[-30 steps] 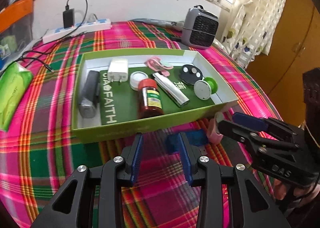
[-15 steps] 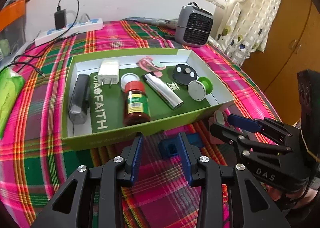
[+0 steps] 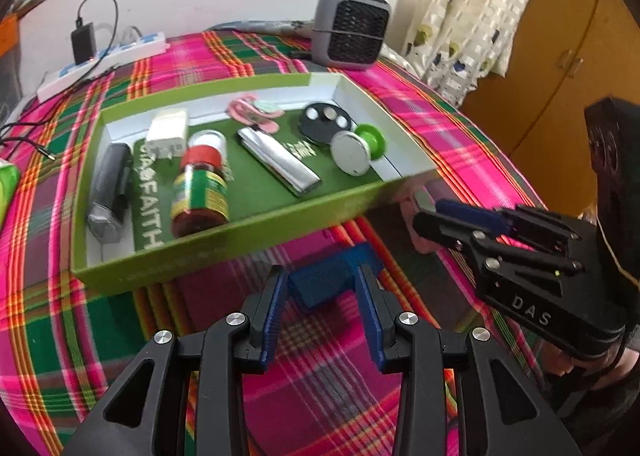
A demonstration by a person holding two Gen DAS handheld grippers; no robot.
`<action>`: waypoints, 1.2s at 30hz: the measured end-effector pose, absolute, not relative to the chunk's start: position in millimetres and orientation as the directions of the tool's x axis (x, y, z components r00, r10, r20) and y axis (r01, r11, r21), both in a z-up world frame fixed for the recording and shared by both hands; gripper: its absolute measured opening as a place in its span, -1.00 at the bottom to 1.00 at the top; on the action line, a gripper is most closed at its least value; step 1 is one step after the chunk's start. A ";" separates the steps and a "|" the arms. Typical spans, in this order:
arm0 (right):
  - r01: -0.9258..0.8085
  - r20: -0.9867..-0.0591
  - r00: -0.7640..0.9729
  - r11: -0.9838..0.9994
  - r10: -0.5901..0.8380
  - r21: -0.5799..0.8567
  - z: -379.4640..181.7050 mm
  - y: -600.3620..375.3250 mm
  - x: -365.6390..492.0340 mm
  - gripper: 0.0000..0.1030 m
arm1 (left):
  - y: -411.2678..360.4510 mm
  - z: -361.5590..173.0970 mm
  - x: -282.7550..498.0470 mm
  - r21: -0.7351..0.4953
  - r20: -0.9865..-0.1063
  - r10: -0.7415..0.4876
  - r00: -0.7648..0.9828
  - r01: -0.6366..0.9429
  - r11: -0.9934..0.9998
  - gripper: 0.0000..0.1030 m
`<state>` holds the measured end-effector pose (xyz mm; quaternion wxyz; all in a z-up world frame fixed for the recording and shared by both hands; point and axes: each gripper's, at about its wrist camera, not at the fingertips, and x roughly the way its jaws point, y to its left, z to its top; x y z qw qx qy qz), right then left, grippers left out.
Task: Organize rigid objects
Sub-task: 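Grasp the blue USB stick with the left tool while the right tool grasps the pink-and-white clip, then lift the USB stick and pink clip in both tools and carry them toward the tray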
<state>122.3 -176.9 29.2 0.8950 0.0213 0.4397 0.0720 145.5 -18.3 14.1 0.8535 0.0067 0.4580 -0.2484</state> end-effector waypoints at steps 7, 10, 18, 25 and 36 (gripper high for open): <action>-0.128 -0.777 0.609 0.986 0.160 0.103 29.8 -179.6 119.0 -0.58 | -29.6 12.8 127.4 -0.222 -0.792 -0.441 0.423 0.473 0.853 -0.34; -0.132 -0.774 0.612 0.986 0.162 0.102 29.9 -181.5 117.8 -0.61 | -33.2 12.8 124.1 -0.226 -0.791 -0.445 0.420 0.476 0.850 -0.33; -0.123 -0.771 0.619 0.988 0.147 0.090 30.4 -191.5 112.3 -0.61 | -47.7 12.3 123.4 -0.125 -0.803 -0.378 0.461 0.490 0.863 -0.33; -0.129 -0.771 0.623 0.990 0.132 0.065 31.0 -198.6 107.7 -0.61 | -53.1 10.4 133.0 -0.082 -0.815 -0.344 0.467 0.494 0.865 -0.33; -0.121 -0.762 0.637 0.991 0.114 0.047 32.4 -208.9 104.4 -0.62 | -65.5 8.6 138.4 -0.030 -0.816 -0.305 0.492 0.490 0.871 -0.33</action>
